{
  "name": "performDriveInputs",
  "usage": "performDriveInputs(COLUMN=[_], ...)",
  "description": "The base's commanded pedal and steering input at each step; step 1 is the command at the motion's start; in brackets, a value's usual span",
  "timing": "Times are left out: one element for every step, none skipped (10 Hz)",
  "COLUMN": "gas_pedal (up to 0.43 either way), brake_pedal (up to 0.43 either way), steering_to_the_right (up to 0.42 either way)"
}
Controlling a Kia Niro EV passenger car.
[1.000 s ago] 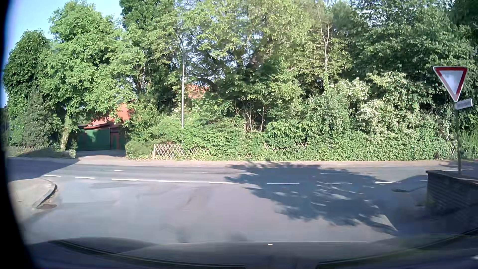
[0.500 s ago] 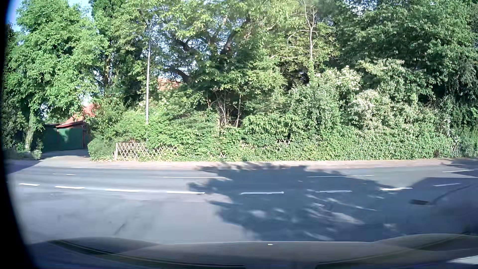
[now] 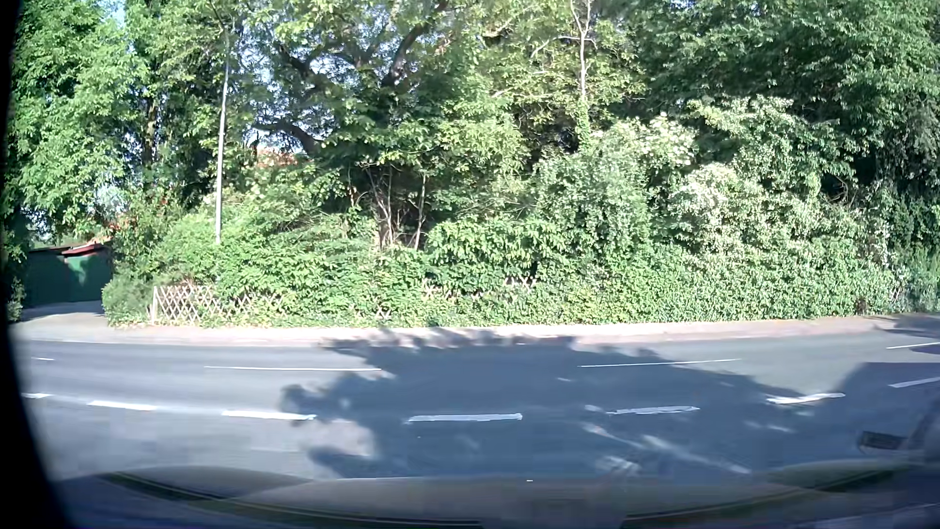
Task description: Follow the waypoints while adhering to traffic rules and regulations
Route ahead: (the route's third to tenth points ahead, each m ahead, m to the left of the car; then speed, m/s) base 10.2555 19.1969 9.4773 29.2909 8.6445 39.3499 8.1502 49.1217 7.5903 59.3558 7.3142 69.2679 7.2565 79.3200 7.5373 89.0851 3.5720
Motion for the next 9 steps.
performDriveInputs(gas_pedal=[0.0, 0.0, 0.0, 0.0, 0.0, 0.0, 0.0, 0.0, 0.0], brake_pedal=[0.36, 0.36, 0.354, 0.335, 0.311, 0.274, 0.268, 0.262, 0.262], steering_to_the_right=[0.116, 0.111, 0.106, 0.1, 0.092, 0.081, 0.068, 0.05, 0.026])
